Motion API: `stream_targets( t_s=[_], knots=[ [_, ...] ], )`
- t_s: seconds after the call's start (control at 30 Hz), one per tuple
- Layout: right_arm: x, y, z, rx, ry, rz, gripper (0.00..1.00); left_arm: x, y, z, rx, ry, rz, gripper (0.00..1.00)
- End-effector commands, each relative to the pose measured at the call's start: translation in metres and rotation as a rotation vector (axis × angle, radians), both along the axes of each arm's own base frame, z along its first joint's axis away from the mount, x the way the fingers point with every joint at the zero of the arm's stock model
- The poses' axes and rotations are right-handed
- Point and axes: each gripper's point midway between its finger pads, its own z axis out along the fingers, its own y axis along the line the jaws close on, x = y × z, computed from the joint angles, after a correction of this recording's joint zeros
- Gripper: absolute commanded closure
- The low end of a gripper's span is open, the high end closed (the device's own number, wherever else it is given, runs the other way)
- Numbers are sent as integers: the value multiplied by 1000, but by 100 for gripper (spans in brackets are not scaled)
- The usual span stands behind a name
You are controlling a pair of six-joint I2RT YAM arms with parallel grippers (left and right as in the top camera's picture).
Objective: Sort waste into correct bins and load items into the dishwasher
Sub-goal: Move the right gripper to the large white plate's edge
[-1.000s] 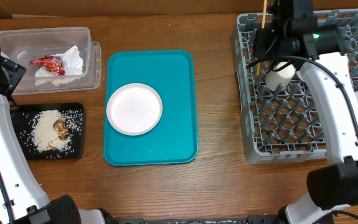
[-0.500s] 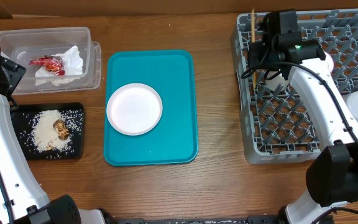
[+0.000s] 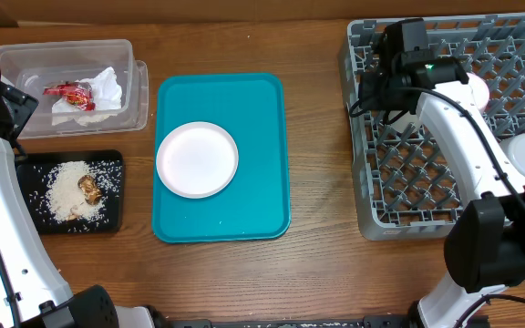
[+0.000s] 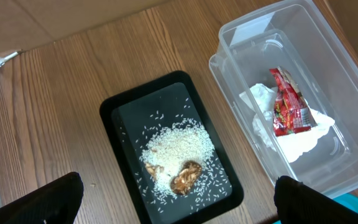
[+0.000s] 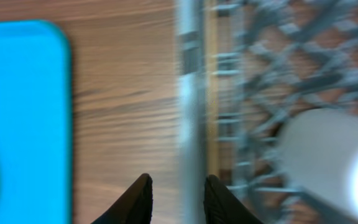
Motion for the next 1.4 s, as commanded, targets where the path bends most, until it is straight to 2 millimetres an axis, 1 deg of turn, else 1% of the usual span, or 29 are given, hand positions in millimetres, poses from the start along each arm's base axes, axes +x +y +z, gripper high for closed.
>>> stream_targets(
  t_s=[0.0,0.03,0.07,0.13,0.17,0.23,0.33,0.37,0.4,0.5,0.57,0.67,0.77,0.9,0.97,1.03,1.1,1.27,1.37],
  knots=[
    [-14,67,60,206,-89,147,67,1,0,-1,-6,-5,10,0],
    [-19,78,63,216,-91,157,65,1,0,-2,-6,-5,10,0],
    [-27,99,66,230,-85,187,61,1,0,-2,-7,-5,10,0],
    [-40,131,62,245,-66,230,34,1,0,-2,-7,-5,10,0],
    [-45,142,58,244,-55,232,29,1,0,-1,-6,-5,10,0],
    [-52,160,41,217,-23,176,28,1,0,-2,-6,-5,10,0],
    [-58,179,8,163,16,51,31,1,0,-2,-6,-5,10,0],
    [-62,189,-5,153,30,32,32,1,0,-2,-7,-5,10,0],
    [-69,206,-24,149,60,25,35,1,0,-1,-6,-5,10,0],
    [-82,230,-59,141,124,8,38,1,0,-1,-6,-5,10,0],
    [-89,239,-80,124,159,7,41,1,0,-1,-6,-5,10,0],
    [-101,251,-105,103,200,16,42,1,0,-1,-6,-5,10,0],
    [-111,265,-118,95,214,50,44,1,0,-2,-7,-5,10,0],
    [-121,281,-121,101,203,87,47,1,0,-2,-6,-5,10,0],
    [-126,288,-120,102,192,100,51,1,0,-1,-6,-5,10,0],
    [-130,289,-120,88,179,69,55,1,0,-2,-7,-5,10,0],
    [-133,292,-122,74,164,71,57,1,0,-1,-6,-5,10,0],
    [-137,291,-125,62,166,70,56,1,0,-2,-7,-5,10,0],
    [-135,289,-125,68,170,48,56,1,0,-2,-6,-5,10,0]
  ],
)
